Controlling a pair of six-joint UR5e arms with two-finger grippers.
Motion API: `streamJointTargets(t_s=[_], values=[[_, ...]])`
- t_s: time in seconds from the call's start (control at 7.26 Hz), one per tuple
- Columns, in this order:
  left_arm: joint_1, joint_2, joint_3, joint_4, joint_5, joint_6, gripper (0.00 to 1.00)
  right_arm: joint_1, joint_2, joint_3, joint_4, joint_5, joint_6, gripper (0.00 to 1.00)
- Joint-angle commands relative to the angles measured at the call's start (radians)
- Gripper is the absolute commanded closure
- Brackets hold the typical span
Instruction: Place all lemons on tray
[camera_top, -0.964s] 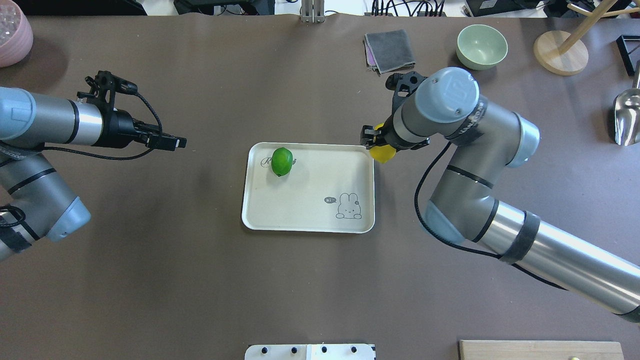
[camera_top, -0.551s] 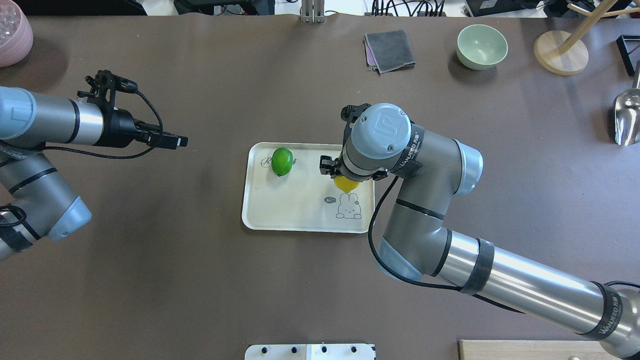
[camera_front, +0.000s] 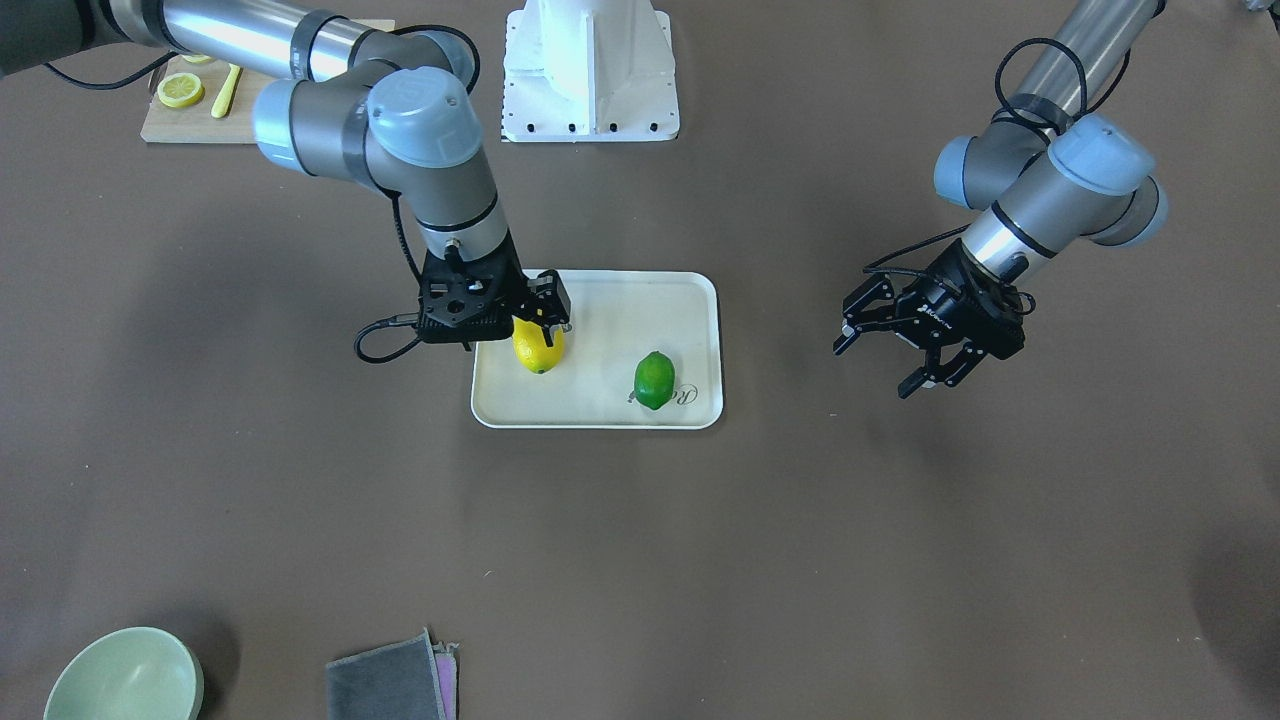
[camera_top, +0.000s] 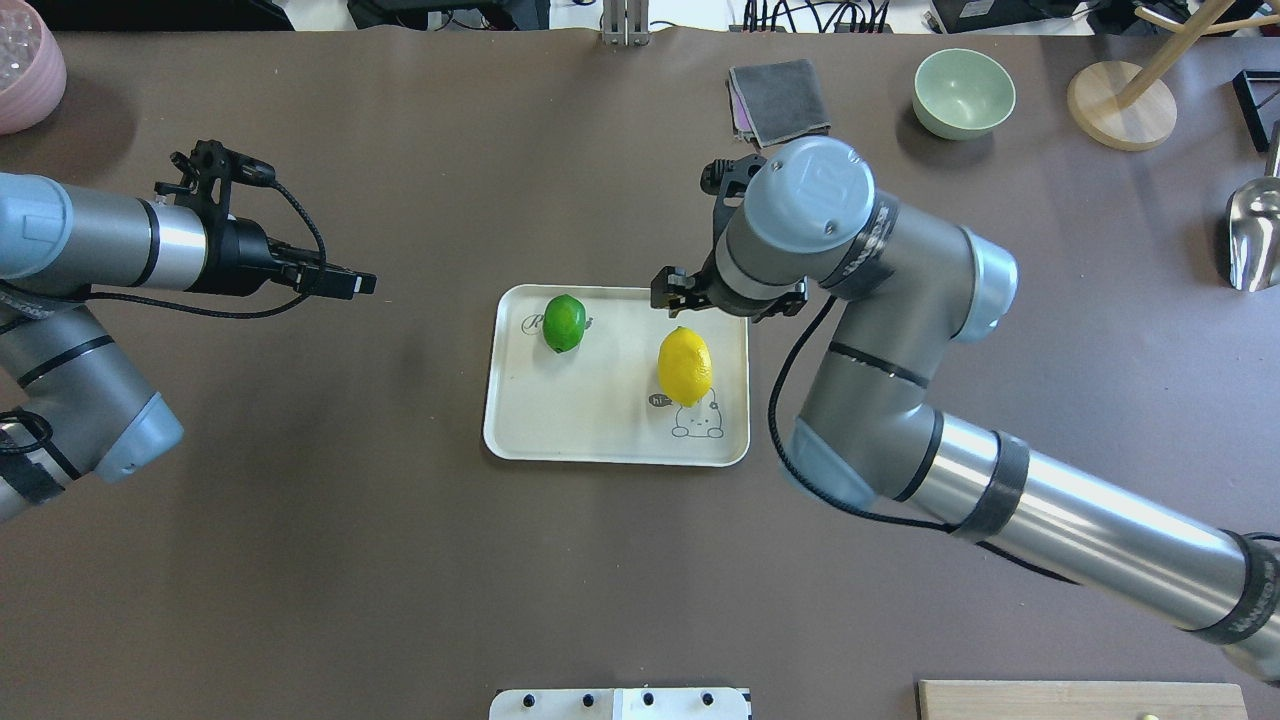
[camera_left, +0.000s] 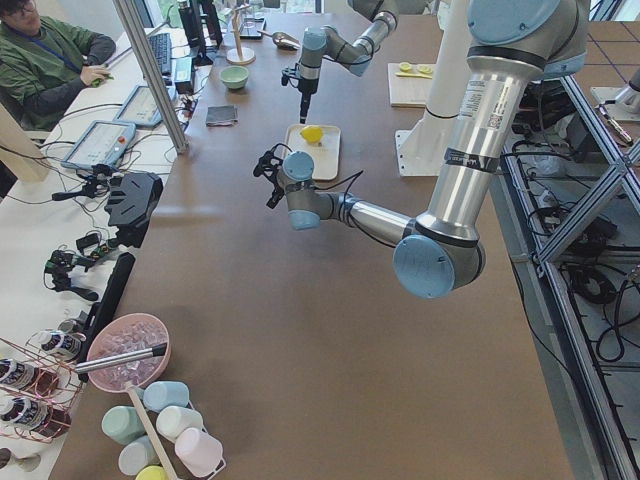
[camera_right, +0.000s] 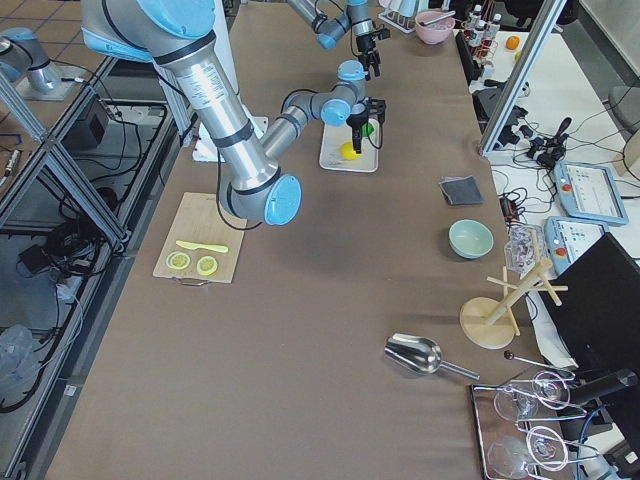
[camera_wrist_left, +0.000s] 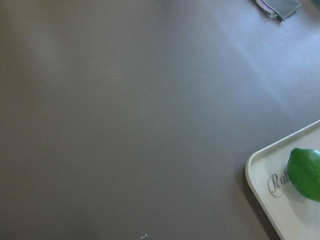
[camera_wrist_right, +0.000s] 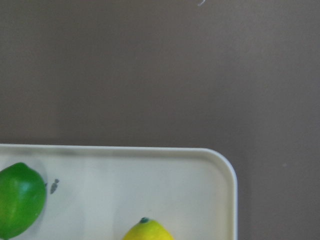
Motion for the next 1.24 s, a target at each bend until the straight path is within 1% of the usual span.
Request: streamJointTargets(t_s=[0.0,0.14,0.28,0.41,0.55,0.69,0.83,0.96,1.1], values=[[-0.056,0.008,-0.003,0.021,-0.068,0.008,0.02,0.222,-0.163,0.104,-0.054,0.232,-0.357,0.0],[-0.122,0.008,-0.003,0.024,-0.166,0.01,0.02,0.298,-0.248,0.138,-0.054,0.245,-0.517,0.0],[-0.19,0.009,0.006,0.026,-0.245,0.085,0.02,0.368,-0.399,0.218,-0.053,0.246,-0.651,0.0],[-0.288,0.038,0.002,0.094,-0.318,0.213,0.02,0.461,-0.555,0.3,-0.053,0.254,-0.813,0.0],[-0.38,0.044,-0.001,0.195,-0.383,0.36,0.02,0.599,-0.701,0.339,-0.047,0.284,-1.017,0.0],[-0.478,0.072,-0.001,0.286,-0.409,0.542,0.02,0.753,-0.794,0.327,-0.057,0.327,-1.264,0.0],[-0.565,0.078,-0.003,0.425,-0.426,0.722,0.02,0.887,-0.858,0.285,-0.054,0.337,-1.439,0.0],[-0.651,0.077,-0.003,0.589,-0.446,0.886,0.02,0.966,-0.909,0.231,-0.047,0.354,-1.515,0.0],[-0.72,0.077,0.002,0.735,-0.445,1.064,0.02,1.006,-0.938,0.174,-0.047,0.393,-1.518,0.0]])
